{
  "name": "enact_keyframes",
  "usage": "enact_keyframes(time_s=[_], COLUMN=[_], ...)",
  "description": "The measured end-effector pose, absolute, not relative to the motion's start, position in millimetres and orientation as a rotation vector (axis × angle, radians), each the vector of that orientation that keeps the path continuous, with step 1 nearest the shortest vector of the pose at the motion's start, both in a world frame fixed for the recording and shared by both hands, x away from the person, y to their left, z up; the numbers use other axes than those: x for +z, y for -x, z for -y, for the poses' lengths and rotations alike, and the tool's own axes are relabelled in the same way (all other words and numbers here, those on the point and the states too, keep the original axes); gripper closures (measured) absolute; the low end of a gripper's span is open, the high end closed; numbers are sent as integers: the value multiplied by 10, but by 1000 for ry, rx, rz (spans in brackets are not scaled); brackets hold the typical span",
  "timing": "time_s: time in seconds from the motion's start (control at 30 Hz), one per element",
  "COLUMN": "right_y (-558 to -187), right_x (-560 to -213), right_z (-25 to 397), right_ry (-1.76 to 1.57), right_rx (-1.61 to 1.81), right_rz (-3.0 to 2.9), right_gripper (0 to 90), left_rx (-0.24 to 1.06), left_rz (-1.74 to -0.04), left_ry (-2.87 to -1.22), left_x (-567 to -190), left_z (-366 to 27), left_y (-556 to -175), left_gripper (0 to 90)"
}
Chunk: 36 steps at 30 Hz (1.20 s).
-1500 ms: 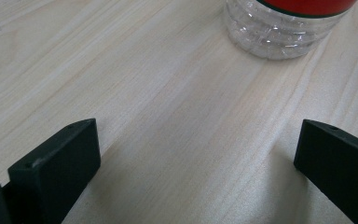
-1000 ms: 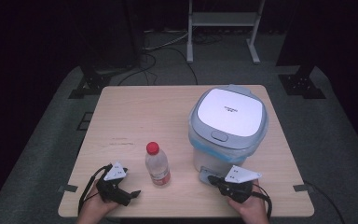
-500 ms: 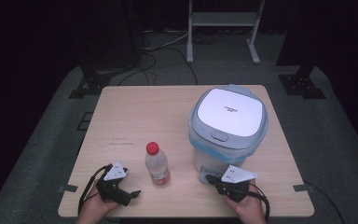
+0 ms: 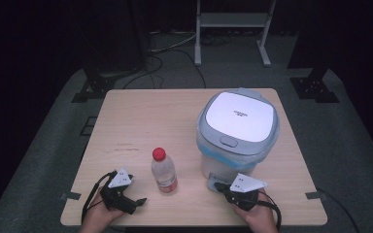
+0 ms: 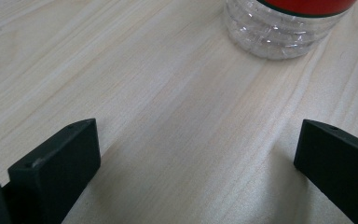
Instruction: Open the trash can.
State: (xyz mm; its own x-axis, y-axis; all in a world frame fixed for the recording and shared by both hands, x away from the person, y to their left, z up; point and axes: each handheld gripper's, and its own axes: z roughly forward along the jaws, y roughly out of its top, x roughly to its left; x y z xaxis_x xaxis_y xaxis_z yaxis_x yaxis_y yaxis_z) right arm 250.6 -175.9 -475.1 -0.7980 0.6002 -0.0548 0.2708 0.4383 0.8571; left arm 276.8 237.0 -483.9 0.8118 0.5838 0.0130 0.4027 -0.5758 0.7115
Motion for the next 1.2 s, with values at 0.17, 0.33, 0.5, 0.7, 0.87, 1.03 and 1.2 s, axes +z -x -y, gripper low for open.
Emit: enact_keyframes(time_s=[0.17, 0.33, 0.5, 0.7, 0.87, 1.03, 1.2], right_y=[-2500, -2494, -2494, -2494, -2497, -2501, -2500], right_x=[-4760, -4768, -4772, -4776, -4785, -4790, -4798], right_z=[1750, 1743, 1743, 1739, 1739, 1739, 1730], right_ry=[-733, -732, -733, -741, -743, -747, -752], right_rx=[1290, 1286, 1287, 1283, 1280, 1277, 1267], right_rz=[-2341, -2337, -2336, -2339, -2343, -2346, -2351], right_gripper=[899, 899, 899, 899, 899, 898, 899], left_rx=[318, 319, 318, 319, 318, 319, 319], left_rz=[-722, -721, -721, -722, -721, -722, -722], left_ry=[-2261, -2260, -2260, -2261, -2261, -2260, -2261], left_x=[-4839, -4839, -4839, -4839, -4839, -4839, -4839], left_z=[-2370, -2370, -2370, -2370, -2370, -2370, -2371], left_y=[-2768, -2768, -2768, -2767, -2768, -2767, -2768], left_gripper=[0, 0, 0, 0, 0, 0, 0])
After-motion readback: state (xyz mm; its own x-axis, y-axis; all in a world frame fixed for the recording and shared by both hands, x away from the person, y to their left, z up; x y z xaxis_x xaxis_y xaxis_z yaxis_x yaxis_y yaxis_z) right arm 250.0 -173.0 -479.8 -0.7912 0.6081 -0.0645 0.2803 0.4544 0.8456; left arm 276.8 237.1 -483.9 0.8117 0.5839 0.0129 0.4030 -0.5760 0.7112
